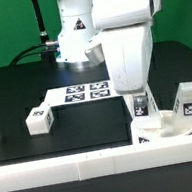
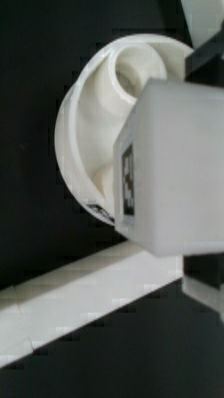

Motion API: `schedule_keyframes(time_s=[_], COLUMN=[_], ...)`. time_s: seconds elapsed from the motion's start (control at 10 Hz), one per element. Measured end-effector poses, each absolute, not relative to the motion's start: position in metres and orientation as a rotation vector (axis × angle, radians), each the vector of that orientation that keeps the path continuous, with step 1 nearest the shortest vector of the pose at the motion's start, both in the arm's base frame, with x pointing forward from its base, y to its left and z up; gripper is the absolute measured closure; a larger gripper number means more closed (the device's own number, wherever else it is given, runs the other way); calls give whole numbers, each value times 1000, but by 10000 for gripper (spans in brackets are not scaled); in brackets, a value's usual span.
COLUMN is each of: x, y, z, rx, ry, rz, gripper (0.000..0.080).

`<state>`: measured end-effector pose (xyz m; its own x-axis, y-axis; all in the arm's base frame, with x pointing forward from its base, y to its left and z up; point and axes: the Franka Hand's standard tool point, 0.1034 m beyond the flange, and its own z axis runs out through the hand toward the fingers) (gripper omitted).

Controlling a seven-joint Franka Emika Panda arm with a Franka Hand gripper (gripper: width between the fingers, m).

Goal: Assemble stool

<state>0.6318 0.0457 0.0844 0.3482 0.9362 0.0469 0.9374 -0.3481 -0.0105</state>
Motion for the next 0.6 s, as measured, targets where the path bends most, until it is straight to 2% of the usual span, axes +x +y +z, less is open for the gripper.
schedule_keyframes(time_s=[0.2, 0.6], x=[632, 634], y=[47, 53], z=[83, 83], rx=[-2732, -2998], ry=[-1439, -484], rz=[-62, -64], gripper=[462, 462])
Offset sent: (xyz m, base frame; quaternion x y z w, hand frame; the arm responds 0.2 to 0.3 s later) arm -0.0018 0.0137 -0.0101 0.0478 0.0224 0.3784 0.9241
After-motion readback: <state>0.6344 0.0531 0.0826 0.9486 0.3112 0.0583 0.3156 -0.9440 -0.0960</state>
